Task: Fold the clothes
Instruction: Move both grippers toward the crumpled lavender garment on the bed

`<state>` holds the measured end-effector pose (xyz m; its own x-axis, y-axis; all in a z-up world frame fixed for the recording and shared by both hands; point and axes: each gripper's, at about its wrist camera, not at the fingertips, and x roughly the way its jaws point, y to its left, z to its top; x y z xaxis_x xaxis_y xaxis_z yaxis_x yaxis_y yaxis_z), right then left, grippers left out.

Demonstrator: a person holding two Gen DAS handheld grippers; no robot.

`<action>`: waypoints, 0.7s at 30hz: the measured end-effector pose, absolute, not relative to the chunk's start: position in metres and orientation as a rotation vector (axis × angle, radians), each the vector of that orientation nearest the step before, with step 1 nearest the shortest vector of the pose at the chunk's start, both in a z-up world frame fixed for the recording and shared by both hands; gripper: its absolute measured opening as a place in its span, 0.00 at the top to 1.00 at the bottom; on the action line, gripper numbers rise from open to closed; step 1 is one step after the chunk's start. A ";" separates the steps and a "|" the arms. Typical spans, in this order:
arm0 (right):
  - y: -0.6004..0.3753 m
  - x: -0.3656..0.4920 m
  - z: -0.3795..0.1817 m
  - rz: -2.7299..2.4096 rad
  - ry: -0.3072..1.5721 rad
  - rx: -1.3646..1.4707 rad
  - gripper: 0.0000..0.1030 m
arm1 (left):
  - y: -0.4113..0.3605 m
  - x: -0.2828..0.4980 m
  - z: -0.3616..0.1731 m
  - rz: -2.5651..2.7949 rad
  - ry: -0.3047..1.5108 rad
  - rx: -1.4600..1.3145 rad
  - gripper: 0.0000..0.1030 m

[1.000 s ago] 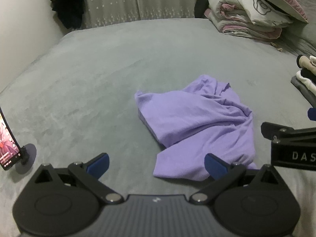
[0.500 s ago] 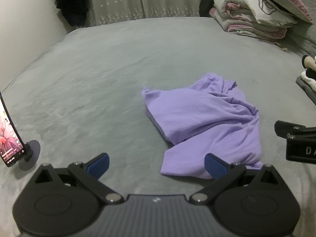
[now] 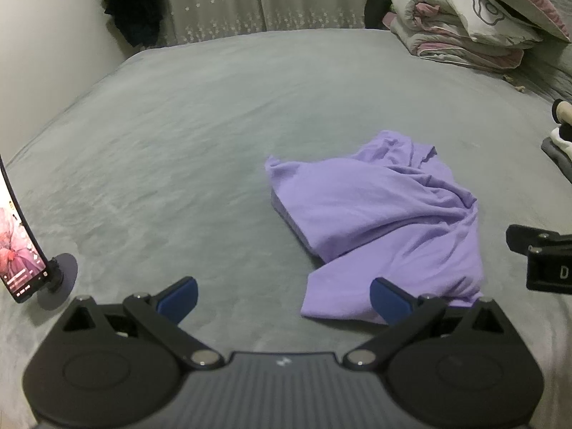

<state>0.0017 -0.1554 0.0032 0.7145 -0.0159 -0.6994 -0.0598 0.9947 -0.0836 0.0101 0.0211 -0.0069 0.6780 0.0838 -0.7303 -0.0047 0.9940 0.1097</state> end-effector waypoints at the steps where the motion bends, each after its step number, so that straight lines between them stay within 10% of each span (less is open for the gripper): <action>1: -0.156 0.002 0.002 0.025 0.778 -0.101 0.00 | 0.022 0.011 -0.007 0.052 0.825 0.100 0.00; 21: -0.162 0.024 -0.043 0.077 1.014 -0.068 0.00 | 0.037 0.027 -0.055 0.091 0.984 0.176 0.00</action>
<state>0.0239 -0.1620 -0.0429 0.5260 0.0330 -0.8498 -0.0963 0.9951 -0.0209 0.0274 0.0367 -0.0548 0.5511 0.1563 -0.8197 0.0025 0.9820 0.1889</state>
